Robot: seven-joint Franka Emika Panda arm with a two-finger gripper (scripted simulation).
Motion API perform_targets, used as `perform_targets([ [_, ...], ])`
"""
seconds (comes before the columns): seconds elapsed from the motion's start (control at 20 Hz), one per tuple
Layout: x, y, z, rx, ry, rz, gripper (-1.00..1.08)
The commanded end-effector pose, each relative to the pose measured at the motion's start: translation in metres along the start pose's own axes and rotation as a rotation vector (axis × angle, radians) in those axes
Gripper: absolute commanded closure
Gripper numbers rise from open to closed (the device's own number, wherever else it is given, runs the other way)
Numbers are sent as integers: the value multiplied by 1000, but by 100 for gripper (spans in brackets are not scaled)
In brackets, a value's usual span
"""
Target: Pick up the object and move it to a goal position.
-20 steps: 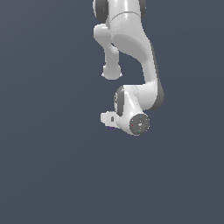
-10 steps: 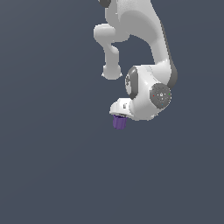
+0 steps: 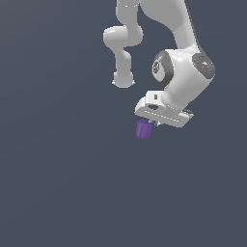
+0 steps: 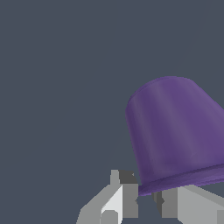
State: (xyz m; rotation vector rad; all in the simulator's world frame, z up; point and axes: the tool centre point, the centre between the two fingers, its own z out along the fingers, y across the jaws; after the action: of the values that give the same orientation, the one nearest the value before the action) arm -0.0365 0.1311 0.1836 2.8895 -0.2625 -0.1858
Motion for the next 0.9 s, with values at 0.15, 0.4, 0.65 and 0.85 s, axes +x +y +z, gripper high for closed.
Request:
perform_targets([
  [0.15, -6, -19, -28, 12, 134, 62, 108],
  [0.4, -12, -33, -48, 18, 237, 109, 108],
  [0.65, -18, -46, -66, 22, 329, 152, 108],
  [0.85, -23, -56, -78, 24, 397, 183, 108],
])
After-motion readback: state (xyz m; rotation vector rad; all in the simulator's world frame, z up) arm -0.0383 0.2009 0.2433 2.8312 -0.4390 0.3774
